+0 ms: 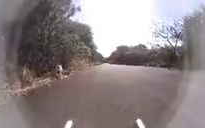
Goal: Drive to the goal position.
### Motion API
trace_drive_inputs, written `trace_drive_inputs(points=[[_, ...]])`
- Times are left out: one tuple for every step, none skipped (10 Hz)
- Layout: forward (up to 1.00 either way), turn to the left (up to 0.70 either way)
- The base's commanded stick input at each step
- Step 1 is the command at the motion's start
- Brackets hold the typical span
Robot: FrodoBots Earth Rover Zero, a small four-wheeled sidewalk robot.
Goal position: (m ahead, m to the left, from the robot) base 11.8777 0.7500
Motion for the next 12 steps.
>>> trace_drive_inputs(points=[[0.85,0.0],[0.85,0.0],[0.85,0.0],[0.85,0.0],[0.85,0.0],[0.85,0.0],[0.85,0.0],[0.85,0.0],[0.85,0.0],[0.85,0.0],[0.85,0.0],[0.85,0.0]])
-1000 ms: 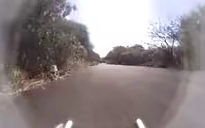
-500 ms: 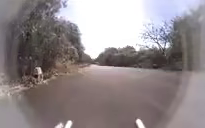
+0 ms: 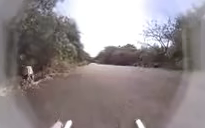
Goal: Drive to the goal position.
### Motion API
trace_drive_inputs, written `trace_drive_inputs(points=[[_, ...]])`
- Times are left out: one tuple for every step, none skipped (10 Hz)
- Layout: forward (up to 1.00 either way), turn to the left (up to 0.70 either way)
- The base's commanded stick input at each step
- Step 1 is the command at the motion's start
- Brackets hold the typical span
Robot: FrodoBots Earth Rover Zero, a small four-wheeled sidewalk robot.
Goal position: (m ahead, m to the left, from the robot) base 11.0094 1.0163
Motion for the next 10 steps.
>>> trace_drive_inputs(points=[[0.85,0.0],[0.85,0.0],[0.85,0.0],[0.85,0.0],[0.85,0.0],[0.85,0.0],[0.85,0.0],[0.85,0.0],[0.85,0.0],[0.85,0.0]])
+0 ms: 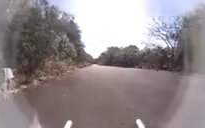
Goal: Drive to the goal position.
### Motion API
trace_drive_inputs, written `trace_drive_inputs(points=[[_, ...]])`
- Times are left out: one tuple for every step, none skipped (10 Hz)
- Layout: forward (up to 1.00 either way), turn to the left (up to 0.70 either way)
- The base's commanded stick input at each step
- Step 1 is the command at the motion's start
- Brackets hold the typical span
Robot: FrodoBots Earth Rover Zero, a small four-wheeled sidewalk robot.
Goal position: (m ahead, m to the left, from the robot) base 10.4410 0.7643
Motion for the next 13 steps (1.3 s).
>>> trace_drive_inputs(points=[[0.85,0.0],[0.85,0.0],[0.85,0.0],[0.85,0.0],[0.85,0.0],[0.85,0.0],[0.85,0.0],[0.85,0.0],[0.85,0.0],[0.85,0.0],[0.85,0.0],[0.85,0.0],[0.85,0.0]])
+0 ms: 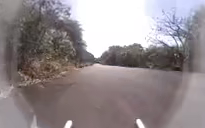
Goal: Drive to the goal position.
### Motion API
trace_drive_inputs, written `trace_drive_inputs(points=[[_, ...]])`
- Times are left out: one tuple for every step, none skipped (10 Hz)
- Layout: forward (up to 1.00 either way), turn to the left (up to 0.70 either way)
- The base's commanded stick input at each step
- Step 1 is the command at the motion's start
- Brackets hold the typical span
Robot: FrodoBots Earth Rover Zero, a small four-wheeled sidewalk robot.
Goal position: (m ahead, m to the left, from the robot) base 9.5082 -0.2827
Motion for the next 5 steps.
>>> trace_drive_inputs(points=[[0.85,0.0],[0.85,0.0],[0.85,0.0],[0.85,0.0],[0.85,0.0]])
